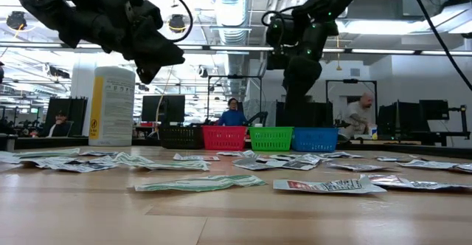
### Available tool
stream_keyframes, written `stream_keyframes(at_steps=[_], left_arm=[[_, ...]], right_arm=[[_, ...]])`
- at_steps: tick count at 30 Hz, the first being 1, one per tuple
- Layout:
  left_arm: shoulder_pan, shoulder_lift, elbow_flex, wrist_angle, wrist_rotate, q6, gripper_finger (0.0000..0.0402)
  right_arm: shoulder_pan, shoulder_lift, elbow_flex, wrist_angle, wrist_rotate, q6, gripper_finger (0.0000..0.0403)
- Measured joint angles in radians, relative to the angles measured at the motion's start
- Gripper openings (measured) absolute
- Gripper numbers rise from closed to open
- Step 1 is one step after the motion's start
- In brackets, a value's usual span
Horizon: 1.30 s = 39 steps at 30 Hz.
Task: Pick & Place First Aid Supplies
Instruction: Put the bandage pack into the blue bin
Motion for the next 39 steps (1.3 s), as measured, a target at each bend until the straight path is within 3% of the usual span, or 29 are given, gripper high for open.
stream_keyframes(at_steps=[6, 15, 20, 29, 35, 39], left_arm=[[-0.044, 0.0, 0.0, 0.0, 0.014, -0.004, 0.0076], [-0.076, 0.0, 0.0, 0.0, 0.012, -0.026, 0.0076], [-0.078, 0.0, 0.0, 0.0, 0.01, -0.033, 0.0076], [-0.086, 0.0, 0.0, 0.002, 0.008, -0.078, 0.0076], [-0.085, 0.0, 0.0, 0.009, 0.007, -0.048, 0.0076], [-0.107, 0.0, 0.0, 0.007, 0.023, 0.067, 0.0076]], right_arm=[[0.021, -0.074, 0.0, -0.037, 0.003, 0.137, 0.0071], [0.112, -0.322, -0.022, -0.012, 0.029, 0.193, 0.0071], [0.151, -0.544, -0.231, 0.152, 0.045, 0.287, 0.0071], [0.299, -0.926, -0.714, 0.516, 0.121, 0.634, 0.0071], [0.431, -0.961, -0.81, 0.591, 0.264, 0.746, 0.0071], [0.486, -0.913, -0.814, 0.6, 0.293, 0.777, 0.0071]])
